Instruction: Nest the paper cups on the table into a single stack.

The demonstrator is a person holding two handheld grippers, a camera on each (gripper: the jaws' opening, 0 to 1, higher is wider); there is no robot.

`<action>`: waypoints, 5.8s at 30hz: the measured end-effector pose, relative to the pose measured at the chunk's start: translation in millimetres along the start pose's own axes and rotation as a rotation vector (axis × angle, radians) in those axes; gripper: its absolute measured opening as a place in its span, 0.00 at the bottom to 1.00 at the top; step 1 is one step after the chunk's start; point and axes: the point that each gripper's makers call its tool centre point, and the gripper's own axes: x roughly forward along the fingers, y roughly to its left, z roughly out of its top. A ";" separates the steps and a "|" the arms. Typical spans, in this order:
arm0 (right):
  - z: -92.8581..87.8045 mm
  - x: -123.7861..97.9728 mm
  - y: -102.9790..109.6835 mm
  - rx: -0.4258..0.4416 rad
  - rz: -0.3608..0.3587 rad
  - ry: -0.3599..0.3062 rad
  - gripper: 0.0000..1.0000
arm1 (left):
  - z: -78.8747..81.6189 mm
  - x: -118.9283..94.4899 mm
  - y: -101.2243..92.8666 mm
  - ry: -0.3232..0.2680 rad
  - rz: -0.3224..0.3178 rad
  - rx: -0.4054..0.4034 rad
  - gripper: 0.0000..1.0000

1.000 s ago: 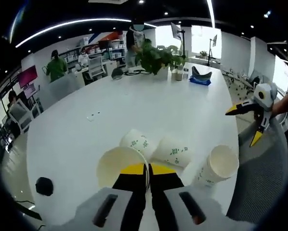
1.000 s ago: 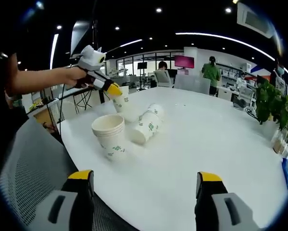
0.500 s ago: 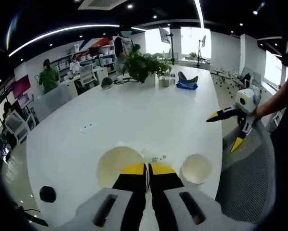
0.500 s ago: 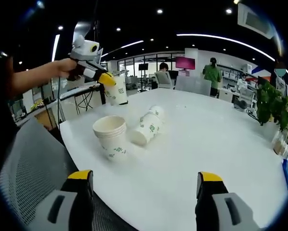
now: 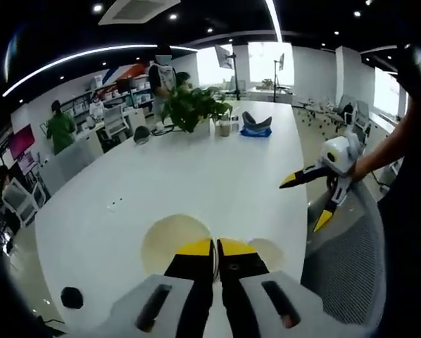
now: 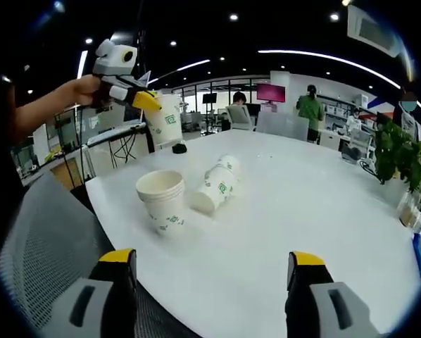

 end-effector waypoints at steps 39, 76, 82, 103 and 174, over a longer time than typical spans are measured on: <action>-2.9 0.2 -0.6 0.001 -0.001 0.016 0.87 | -7.2 30.6 -71.4 0.047 -0.137 0.080 0.00; -7.9 0.8 -0.2 0.006 0.002 0.039 0.84 | -71.9 81.6 -93.3 0.129 -0.215 -0.071 0.01; -7.1 0.6 -0.7 0.007 -0.003 0.037 0.84 | -71.2 82.9 -94.2 0.126 -0.247 -0.100 0.02; -7.2 -0.1 -5.6 0.011 -0.019 0.030 0.84 | -87.0 94.8 -97.1 0.171 -0.321 -0.138 0.05; 61.8 182.6 -25.2 0.288 0.139 0.202 0.48 | -73.7 -20.5 -29.4 -0.181 0.254 -0.282 0.66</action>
